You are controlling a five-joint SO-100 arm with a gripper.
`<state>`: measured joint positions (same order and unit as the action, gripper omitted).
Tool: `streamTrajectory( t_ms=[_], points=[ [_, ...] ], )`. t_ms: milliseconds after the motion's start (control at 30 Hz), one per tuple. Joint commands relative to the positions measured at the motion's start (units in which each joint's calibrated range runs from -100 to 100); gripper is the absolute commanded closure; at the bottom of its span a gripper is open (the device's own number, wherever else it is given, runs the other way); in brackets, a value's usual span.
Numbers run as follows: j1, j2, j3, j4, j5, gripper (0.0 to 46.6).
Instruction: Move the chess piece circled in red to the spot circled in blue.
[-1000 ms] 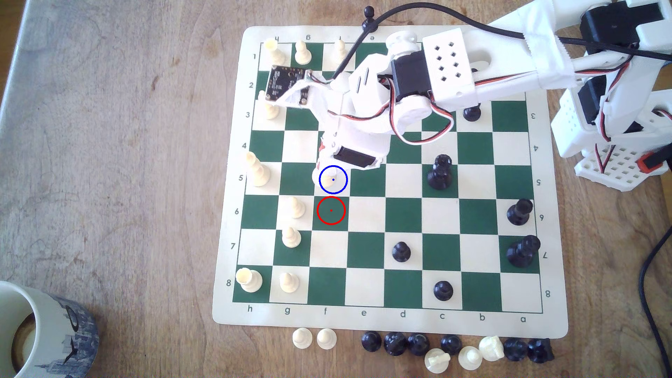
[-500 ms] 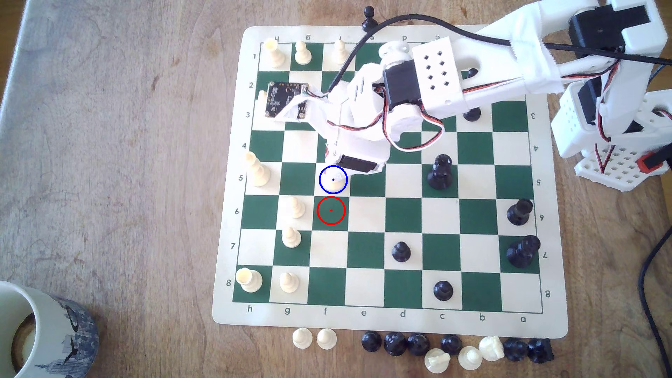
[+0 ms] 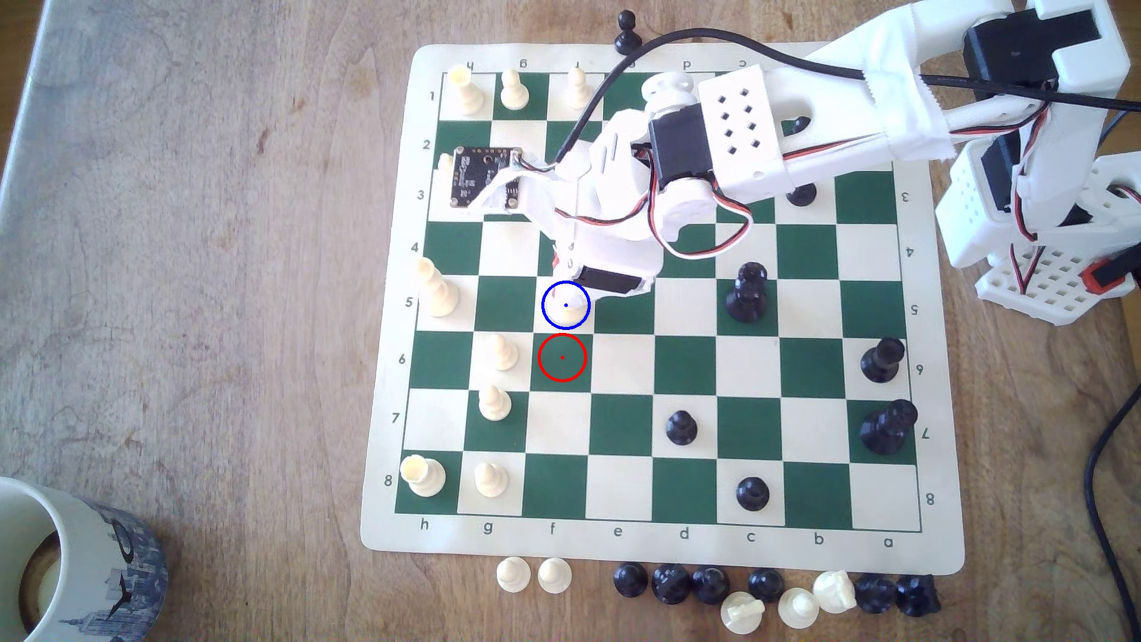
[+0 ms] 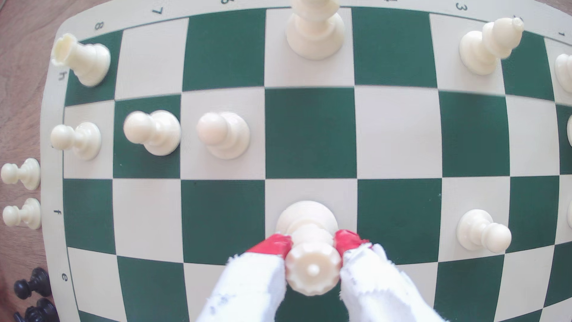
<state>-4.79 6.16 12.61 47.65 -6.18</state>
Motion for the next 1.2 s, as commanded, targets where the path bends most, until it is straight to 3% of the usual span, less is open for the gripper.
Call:
streamTrajectory(
  t_ms=[0,100,267,433,833,1000,1167],
  points=[
    [0.6,-0.6,-1.6,-0.4,0.5,44.1],
    [0.8,0.1,-1.6,-0.6,0.6,43.7],
    [1.1,-0.3,-1.4,-1.1,0.2,32.3],
    [1.2,-3.4,-0.9,0.9,0.0,29.3],
    [-0.4,-15.8,1.5,11.5,-1.7,29.1],
    [-1.3,-25.5,9.0,12.0,-2.0,29.1],
    [-1.7,-36.0,23.9,9.2,-2.0,29.4]
  ],
)
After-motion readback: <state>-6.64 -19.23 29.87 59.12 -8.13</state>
